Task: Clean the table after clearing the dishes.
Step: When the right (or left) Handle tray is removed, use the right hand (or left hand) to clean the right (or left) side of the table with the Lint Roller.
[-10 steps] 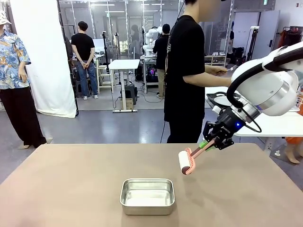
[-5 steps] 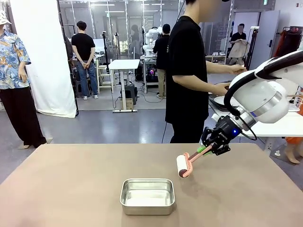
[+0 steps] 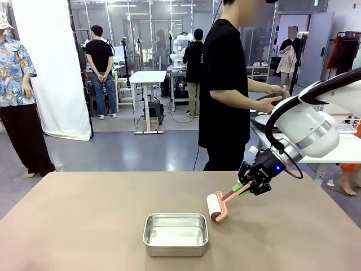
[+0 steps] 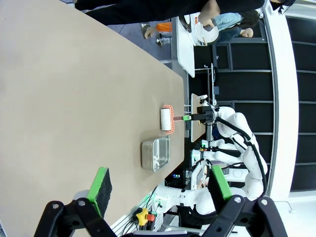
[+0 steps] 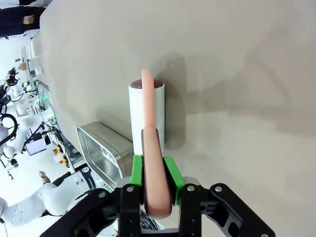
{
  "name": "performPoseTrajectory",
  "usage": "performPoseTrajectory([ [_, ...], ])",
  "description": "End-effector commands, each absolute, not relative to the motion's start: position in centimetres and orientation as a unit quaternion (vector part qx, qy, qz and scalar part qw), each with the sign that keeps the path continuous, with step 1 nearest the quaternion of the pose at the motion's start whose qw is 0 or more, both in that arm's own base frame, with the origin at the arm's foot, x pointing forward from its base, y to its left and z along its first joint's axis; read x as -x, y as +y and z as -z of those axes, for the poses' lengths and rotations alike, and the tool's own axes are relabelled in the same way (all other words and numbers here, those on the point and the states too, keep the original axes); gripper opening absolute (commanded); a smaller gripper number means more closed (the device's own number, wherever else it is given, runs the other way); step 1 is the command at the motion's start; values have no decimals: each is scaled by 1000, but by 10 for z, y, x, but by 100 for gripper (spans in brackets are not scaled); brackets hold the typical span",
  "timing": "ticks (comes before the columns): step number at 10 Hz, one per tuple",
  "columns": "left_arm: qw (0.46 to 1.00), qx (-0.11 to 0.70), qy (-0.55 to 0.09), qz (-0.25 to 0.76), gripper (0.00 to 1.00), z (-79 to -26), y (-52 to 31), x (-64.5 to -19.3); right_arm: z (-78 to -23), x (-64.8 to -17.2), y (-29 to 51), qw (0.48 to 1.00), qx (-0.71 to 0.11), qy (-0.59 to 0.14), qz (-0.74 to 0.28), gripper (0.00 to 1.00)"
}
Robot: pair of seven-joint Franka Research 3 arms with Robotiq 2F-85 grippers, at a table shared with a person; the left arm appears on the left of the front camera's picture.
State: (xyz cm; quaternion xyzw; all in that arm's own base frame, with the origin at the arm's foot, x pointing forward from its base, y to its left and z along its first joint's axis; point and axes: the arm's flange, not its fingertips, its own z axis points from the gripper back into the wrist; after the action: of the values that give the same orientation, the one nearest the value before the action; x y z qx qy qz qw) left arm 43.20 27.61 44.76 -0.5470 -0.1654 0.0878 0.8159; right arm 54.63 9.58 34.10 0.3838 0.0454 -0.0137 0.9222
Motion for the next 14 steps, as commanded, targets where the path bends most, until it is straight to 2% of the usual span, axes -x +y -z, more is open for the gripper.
performPoseTrajectory([
  [1,815,547,-167,-88,100,-449,278,-430,-328,-542,91,917,-397,35,12,23],
  [5,815,547,-167,-88,100,-449,278,-430,-299,-536,61,922,-385,16,37,23],
  [10,815,547,-167,-88,100,-449,278,-430,-299,-536,6,923,-379,-17,69,23],
  [14,815,547,-167,-88,100,-449,278,-430,-311,-536,-29,938,-337,-41,67,23],
])
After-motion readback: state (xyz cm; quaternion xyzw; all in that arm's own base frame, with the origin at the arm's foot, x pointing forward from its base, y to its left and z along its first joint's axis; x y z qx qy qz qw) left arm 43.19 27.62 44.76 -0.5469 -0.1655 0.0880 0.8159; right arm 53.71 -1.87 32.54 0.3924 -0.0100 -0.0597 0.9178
